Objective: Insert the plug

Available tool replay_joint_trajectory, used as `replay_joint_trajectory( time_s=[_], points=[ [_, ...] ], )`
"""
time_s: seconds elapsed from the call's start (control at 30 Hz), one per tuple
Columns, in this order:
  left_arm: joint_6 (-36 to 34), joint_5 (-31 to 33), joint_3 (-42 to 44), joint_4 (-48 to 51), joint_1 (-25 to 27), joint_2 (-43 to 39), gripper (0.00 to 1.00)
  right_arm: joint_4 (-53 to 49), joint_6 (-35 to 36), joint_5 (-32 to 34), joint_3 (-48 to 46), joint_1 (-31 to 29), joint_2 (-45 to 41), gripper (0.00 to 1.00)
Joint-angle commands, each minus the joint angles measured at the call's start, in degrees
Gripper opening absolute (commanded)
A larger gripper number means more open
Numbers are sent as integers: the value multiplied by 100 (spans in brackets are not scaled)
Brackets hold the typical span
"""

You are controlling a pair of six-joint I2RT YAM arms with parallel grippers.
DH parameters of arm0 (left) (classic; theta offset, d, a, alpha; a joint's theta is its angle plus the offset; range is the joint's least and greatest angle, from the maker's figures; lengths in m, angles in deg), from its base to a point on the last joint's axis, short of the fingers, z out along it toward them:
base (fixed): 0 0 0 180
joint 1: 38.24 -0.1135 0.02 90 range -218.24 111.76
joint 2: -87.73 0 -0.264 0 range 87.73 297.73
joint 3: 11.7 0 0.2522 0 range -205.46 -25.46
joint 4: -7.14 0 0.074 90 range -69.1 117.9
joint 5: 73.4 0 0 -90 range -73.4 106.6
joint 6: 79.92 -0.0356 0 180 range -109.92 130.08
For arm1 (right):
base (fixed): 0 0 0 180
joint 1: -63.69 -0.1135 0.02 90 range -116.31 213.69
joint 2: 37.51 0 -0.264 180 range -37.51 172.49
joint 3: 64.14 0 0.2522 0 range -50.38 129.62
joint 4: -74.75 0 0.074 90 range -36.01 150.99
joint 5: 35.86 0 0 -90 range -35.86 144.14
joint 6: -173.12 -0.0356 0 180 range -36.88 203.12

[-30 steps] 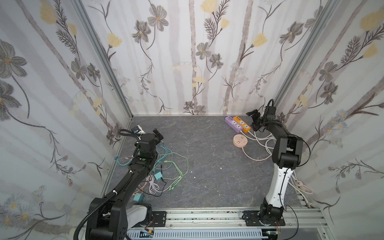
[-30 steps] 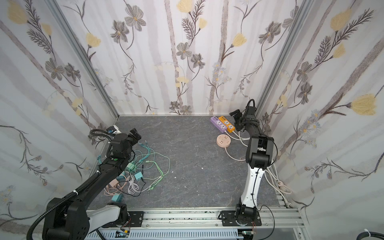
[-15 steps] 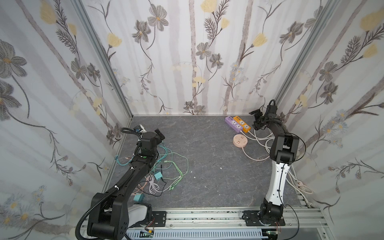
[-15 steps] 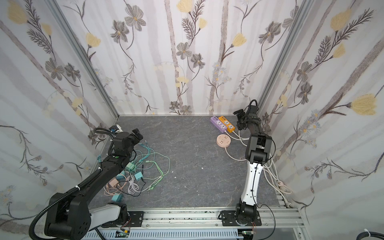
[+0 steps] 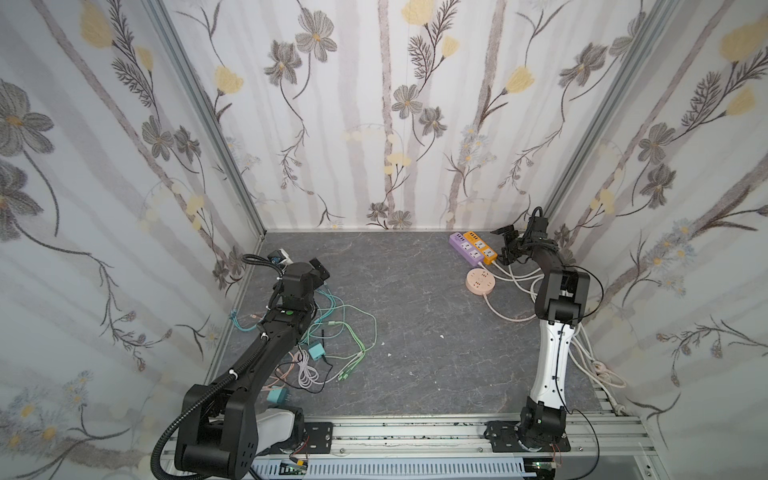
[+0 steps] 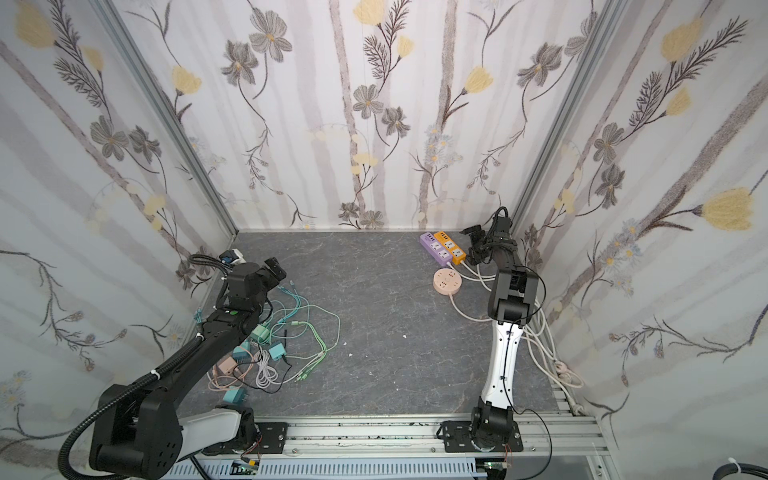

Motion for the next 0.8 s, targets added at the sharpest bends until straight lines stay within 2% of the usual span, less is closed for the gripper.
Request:
replay_joint_trajectory(
  time_s=[0.0,0.1,0.27,0.4,0.77],
  points=[
    [49,36,-9,-121,2,27,100,-254,503,-436,50,-71,0,99],
    [28,-31,50,-293,2,27,100,-400,753,-739,30,-143,-18,99],
    [-45,-11,237,-579,2,-79,100,-965,1395,-649,32,-358,-222,99],
    [-85,63,354,-539,2,-224,100,-1269,1732,-985,26,-552,-232,99],
    [-798,-166,409,-7,2,-497,100,-1900,2291,-754,30,-976,-403,99]
  ],
)
